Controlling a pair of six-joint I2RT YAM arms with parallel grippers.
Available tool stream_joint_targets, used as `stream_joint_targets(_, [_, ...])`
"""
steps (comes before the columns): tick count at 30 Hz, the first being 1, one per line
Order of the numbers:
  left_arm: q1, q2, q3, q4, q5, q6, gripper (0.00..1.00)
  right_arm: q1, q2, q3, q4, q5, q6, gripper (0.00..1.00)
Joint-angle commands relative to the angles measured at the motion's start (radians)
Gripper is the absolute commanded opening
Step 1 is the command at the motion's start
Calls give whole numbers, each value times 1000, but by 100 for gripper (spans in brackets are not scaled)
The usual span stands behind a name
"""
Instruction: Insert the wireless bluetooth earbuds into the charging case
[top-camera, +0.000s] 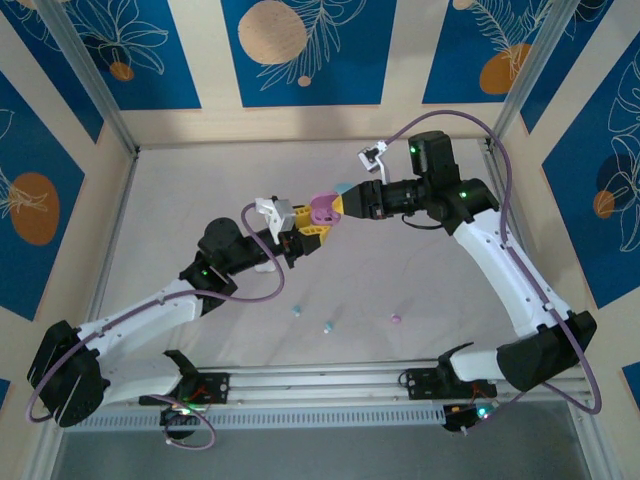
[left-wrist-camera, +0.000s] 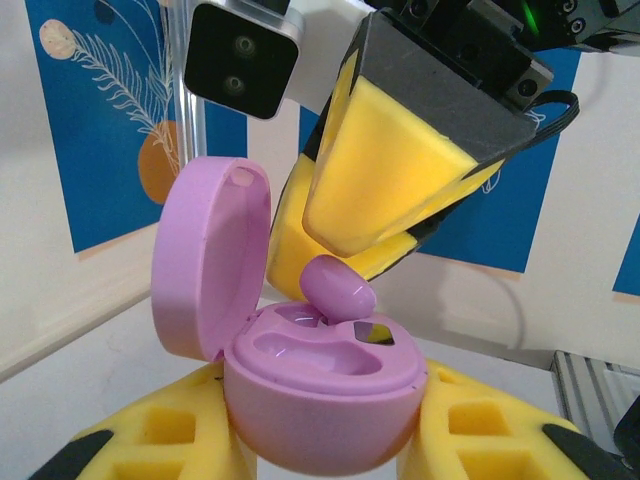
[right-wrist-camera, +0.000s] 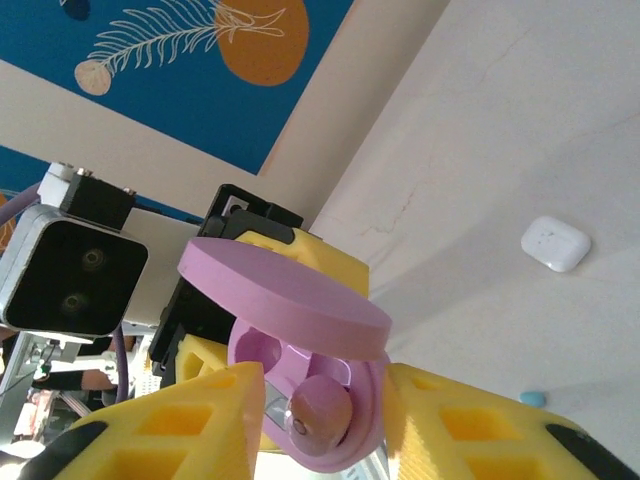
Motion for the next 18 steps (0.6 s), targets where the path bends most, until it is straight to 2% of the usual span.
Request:
stream_joint_targets(1, [-12,-4,33,54,8,1,22,-8,-32,31,-26,26,11,42])
stream_joint_targets(4, [-12,-6,31,51,6,2,22,-11,-40,33,-21,3,16,43])
stream_joint_targets(12, [-12,-2,35,48,6,1,22,-11,-36,36,-32,-41,19,26])
stream_joint_targets(18, [-13,3,40,50,13,-1,22,-6,-20,35,-35,-60,17,24])
